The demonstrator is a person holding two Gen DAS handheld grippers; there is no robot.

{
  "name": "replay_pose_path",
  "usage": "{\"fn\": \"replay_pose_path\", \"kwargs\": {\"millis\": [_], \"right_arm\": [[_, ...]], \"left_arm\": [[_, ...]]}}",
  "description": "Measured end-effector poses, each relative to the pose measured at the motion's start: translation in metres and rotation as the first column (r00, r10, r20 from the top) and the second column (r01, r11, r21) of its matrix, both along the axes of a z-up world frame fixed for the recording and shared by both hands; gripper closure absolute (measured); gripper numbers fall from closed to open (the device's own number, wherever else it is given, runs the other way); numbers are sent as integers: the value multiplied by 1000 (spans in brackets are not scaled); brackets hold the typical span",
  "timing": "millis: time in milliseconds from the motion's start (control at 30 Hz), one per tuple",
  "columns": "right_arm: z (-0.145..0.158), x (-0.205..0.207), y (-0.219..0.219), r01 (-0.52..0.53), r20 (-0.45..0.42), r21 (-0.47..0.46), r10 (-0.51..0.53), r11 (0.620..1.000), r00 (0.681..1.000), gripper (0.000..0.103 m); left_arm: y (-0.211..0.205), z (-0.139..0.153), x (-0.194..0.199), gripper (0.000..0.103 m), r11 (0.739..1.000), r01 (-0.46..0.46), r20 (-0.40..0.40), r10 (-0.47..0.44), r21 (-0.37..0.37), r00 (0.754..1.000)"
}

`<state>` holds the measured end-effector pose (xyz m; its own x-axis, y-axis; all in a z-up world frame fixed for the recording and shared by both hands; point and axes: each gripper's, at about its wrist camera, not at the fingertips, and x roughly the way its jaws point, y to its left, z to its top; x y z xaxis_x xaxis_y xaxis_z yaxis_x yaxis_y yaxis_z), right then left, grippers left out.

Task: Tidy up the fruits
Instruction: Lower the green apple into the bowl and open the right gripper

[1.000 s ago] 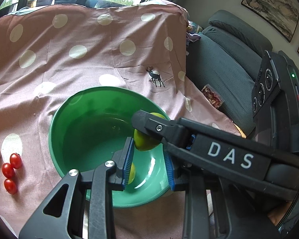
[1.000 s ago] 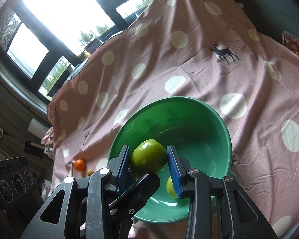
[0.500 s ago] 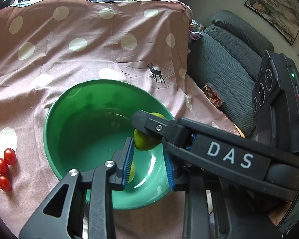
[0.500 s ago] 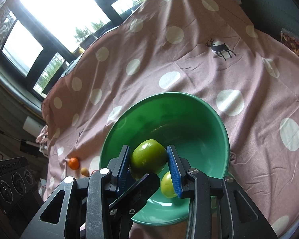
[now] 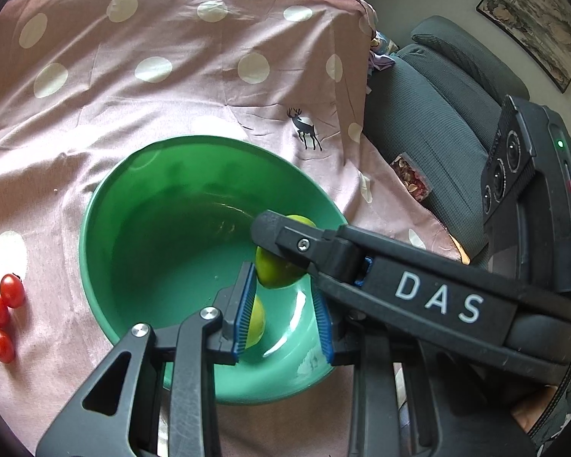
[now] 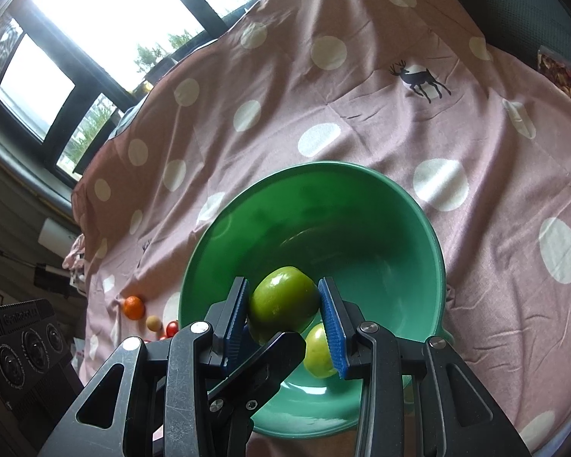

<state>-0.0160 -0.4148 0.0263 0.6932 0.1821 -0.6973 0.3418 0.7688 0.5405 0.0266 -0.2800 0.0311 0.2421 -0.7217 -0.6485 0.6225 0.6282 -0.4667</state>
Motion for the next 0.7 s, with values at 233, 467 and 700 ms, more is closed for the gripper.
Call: {"fn": "replay_pose_path", "kwargs": {"millis": [233,467,700], "right_arm": [[-5,4,1,-5,-18,3,5,1000,1000,63],[-9,6,0,-5,-32,7,5,1000,999,63],[-11,8,0,-8,-39,8,9,1000,999,63]], "left_arm": [[-1,-5,2,74,1000,-5,-12,5,6,1000],[-1,-8,3,74,1000,-5,-23,5,11,1000],[-1,-10,5,74,1000,-9,-30,9,13,999]]}}
